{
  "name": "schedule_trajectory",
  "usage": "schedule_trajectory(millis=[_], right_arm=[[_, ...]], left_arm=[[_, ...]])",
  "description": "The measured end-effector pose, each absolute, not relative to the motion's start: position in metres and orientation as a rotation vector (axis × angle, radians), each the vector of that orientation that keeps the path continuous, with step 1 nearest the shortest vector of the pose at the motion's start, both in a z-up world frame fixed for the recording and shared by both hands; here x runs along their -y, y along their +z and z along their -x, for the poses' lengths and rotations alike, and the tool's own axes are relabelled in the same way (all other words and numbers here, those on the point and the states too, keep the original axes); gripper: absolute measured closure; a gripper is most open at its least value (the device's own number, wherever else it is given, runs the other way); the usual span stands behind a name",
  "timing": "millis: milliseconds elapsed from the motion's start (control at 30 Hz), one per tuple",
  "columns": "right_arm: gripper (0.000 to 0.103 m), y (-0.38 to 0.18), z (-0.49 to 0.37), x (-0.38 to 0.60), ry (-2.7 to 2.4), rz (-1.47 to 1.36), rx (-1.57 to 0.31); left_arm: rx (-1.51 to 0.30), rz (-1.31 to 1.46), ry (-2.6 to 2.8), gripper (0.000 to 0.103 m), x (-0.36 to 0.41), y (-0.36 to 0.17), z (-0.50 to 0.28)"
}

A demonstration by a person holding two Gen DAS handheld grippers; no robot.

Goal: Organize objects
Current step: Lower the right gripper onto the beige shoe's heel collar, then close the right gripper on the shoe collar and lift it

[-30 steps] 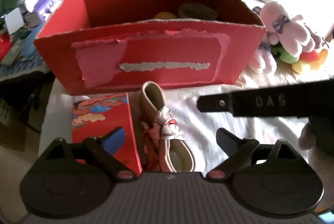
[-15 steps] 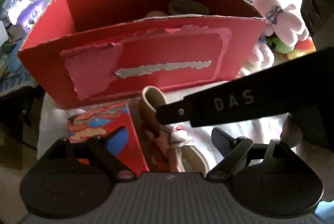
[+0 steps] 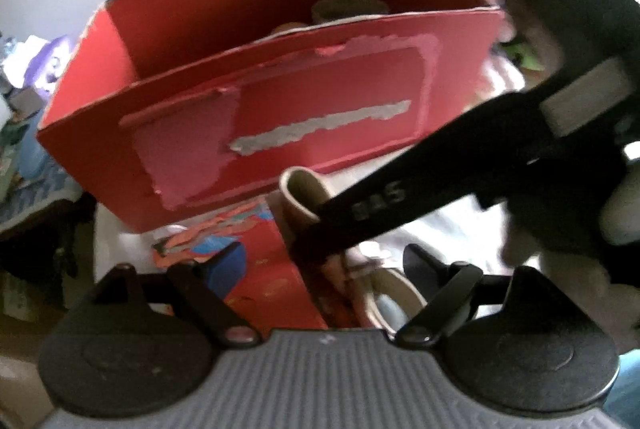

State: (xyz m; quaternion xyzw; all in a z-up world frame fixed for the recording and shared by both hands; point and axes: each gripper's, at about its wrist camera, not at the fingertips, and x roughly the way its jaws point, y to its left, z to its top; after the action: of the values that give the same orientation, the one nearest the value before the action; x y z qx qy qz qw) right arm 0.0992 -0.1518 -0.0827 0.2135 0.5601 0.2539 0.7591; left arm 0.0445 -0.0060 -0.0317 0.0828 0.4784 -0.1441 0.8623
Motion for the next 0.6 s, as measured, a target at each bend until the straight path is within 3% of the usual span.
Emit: schedule_trajectory(millis=[233,600], right_arm=[[0.075,-0.075,-0.09,0.168,0.521,-0.477,-1.198],[0.076,-0.078,-0.073,0.217,0.423,-0.57,-1.176]], left_arm=[[-1.004,-0.162,-0.347,0.022,0.012,-0.028,-0.043],[-1.047,-0.298,-0.407,0.028,0.058,-0.051,-0.039]])
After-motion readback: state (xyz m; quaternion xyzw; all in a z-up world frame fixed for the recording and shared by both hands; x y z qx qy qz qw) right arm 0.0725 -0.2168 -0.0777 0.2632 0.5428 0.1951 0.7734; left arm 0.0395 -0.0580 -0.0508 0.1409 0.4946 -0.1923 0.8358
